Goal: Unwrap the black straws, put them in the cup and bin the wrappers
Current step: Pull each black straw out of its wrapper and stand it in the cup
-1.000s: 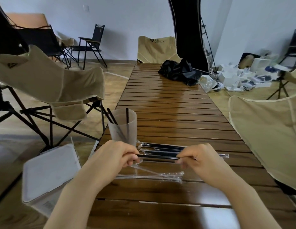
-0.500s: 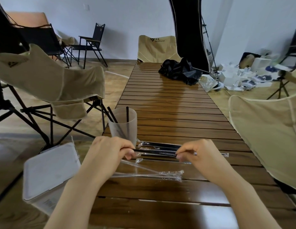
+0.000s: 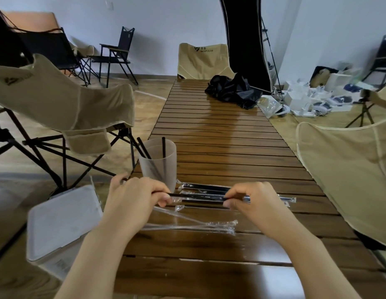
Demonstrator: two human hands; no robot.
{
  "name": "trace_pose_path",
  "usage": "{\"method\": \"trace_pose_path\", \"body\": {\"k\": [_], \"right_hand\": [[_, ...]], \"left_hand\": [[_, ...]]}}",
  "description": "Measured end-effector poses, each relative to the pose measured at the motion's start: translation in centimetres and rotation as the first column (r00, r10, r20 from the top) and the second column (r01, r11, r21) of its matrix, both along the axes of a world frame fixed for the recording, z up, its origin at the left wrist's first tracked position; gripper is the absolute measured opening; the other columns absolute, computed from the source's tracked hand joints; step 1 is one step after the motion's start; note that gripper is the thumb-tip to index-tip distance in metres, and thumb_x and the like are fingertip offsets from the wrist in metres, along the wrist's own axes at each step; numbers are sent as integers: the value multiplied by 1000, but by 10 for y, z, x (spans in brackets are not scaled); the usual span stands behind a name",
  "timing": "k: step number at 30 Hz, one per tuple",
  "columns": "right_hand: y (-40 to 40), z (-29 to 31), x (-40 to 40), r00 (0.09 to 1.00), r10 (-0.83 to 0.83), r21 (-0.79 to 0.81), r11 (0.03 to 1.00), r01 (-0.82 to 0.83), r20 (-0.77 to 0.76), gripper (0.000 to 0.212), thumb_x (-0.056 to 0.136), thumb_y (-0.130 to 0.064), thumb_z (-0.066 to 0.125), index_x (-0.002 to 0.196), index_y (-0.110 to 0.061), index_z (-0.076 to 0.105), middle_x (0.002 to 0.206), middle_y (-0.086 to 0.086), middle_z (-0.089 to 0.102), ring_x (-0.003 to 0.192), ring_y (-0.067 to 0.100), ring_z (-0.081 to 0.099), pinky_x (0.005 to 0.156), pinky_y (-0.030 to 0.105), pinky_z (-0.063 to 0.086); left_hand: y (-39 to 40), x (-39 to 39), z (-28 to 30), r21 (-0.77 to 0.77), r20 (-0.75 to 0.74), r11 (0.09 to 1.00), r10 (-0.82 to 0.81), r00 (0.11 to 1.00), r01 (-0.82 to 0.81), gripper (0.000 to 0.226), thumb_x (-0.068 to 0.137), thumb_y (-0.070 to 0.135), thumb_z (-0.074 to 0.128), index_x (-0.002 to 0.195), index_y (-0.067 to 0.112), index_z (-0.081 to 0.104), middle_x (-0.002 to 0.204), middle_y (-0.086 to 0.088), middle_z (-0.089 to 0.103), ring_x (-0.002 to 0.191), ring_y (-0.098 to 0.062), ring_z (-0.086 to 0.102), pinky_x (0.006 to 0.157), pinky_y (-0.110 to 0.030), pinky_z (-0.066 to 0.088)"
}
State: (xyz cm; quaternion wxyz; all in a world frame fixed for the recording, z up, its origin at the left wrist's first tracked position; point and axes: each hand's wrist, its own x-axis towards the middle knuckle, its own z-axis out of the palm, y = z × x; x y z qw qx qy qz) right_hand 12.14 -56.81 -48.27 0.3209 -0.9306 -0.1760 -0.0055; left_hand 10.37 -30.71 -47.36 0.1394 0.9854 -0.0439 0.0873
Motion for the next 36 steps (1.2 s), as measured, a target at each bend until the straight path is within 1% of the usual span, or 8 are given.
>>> {"method": "trace_pose_path", "body": {"k": [3, 9, 11, 14, 20, 26, 31, 36], "right_hand": [[1, -5, 2, 1000, -5, -32, 999, 5, 10, 23, 87, -27, 65, 73, -45, 61, 73, -17, 67, 74, -4, 62, 67, 9, 44], [2, -2, -2, 999, -42, 69, 997, 41, 20, 19, 86, -18, 66, 75, -33, 70, 65, -16, 66, 68, -4, 62, 64, 5, 44], [1, -1, -4, 999, -39, 101, 994, 37, 18, 21, 85, -17, 68, 73, -34, 69, 63, -18, 65, 68, -5, 62, 64, 5, 43], [0, 0, -4, 999, -41, 128, 991, 38, 22, 21, 84, -17, 69, 73, -35, 69, 63, -17, 66, 69, -3, 63, 67, 7, 45], [-4, 7, -3, 1000, -6, 43, 999, 7, -21, 13, 82, -28, 71, 82, -40, 68, 80, -19, 68, 80, -7, 61, 67, 6, 44], [-3, 6, -2, 1000, -28, 60, 998, 28, 2, 18, 84, -20, 68, 77, -37, 68, 70, -19, 68, 75, -10, 61, 66, 1, 42], [-2, 3, -5, 998, -50, 104, 994, 46, 29, 23, 84, -17, 68, 75, -38, 68, 64, -20, 67, 73, -6, 63, 69, 6, 46], [5, 6, -8, 998, -27, 99, 995, 22, 50, 26, 84, -15, 69, 70, -38, 68, 67, -17, 69, 72, -7, 63, 65, 2, 44]], "left_hand": [[3, -1, 3, -25, -7, 999, 39, 999, -40, 22, 93, 50, 48, 82, 48, 66, 85, 25, 62, 97, 2, 50, 112, -40, 15], [1, 1, 0, -87, 47, 994, -55, 997, 59, 13, 90, 43, 58, 89, 45, 71, 76, 22, 51, 84, 2, 44, 98, -30, 26], [1, 2, -1, -115, 43, 986, -120, 992, 124, 14, 89, 40, 61, 96, 42, 73, 76, 19, 51, 80, 1, 49, 87, -26, 40], [-2, 2, 0, -134, -14, 978, -166, 986, 163, 16, 90, 35, 61, 101, 36, 73, 79, 17, 51, 77, 2, 49, 65, -14, 34], [9, 3, 2, -222, -22, 967, -134, 991, 125, 13, 87, 33, 65, 91, 44, 73, 78, 19, 57, 79, -1, 54, 71, -25, 45], [7, 0, 8, -249, 15, 958, -145, 989, 144, 17, 87, 28, 67, 93, 42, 73, 75, 18, 56, 75, -1, 53, 66, -16, 35], [1, 0, 8, -257, -1, 950, -184, 983, 178, 17, 85, 25, 69, 99, 31, 76, 75, 16, 56, 74, -1, 54, 67, -9, 39], [-3, 0, 5, -272, -22, 945, -197, 980, 183, 17, 85, 26, 70, 100, 27, 77, 72, 15, 53, 71, 2, 52, 67, -8, 37]]}}
